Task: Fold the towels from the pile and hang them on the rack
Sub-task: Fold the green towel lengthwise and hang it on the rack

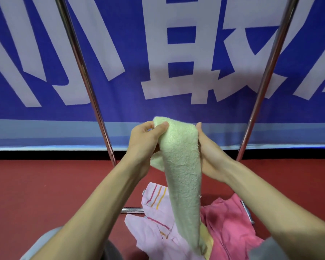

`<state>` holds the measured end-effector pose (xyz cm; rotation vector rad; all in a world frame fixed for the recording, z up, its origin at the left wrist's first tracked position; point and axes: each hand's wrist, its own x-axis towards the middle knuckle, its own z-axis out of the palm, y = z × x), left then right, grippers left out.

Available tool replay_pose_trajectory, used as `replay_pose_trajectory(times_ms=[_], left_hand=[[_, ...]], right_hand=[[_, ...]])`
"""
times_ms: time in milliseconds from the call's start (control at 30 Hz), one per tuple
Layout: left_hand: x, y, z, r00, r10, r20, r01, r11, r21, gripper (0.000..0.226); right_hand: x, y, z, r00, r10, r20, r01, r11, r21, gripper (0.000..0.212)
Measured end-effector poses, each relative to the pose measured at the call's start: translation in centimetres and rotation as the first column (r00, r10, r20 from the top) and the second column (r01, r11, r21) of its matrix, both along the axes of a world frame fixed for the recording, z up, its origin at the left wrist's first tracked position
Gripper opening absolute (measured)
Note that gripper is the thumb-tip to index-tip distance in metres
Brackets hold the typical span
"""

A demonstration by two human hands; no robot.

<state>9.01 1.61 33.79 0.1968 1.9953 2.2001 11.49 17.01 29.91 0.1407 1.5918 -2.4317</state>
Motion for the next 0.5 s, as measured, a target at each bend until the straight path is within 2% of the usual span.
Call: replay_pose_trajectory(times_ms=[100, 200, 300, 400, 500], left_hand=[[0.1, -1.0, 0.7, 0.996, 0.092, -0.014, -0.092, 0.996, 0.008, 0.028], [-0.1, -2.3, 0.7, 0.982, 0.185, 0.024, -0.186, 0.981, 0.046, 0.011], [-0.6, -3.3, 0.1, 0.961, 0.258, 0.098, -0.266, 0.961, 0.081, 0.011], [-0.8, -4.0, 0.0, 0.935, 0.283, 0.216, -0.318, 0.936, 0.153, 0.01], [-0.4, -4.1, 0.4, 0.914, 0.202, 0.351, -0.301, 0.918, 0.257, 0.011]], right_hand=[[0.5, -0.7, 0.2, 0.998, 0.069, -0.007, -0.069, 0.997, 0.022, 0.076], [1.3, -1.0, 0.7, 0.992, 0.066, -0.11, -0.048, 0.986, 0.163, 0.052], [1.7, -1.1, 0.5, 0.973, 0.053, -0.224, 0.048, 0.904, 0.426, 0.013], [1.6, -1.4, -0.1, 0.963, 0.054, -0.263, 0.11, 0.814, 0.57, 0.011], [1.4, -1.6, -0.3, 0.94, 0.051, -0.337, 0.193, 0.735, 0.65, 0.005]])
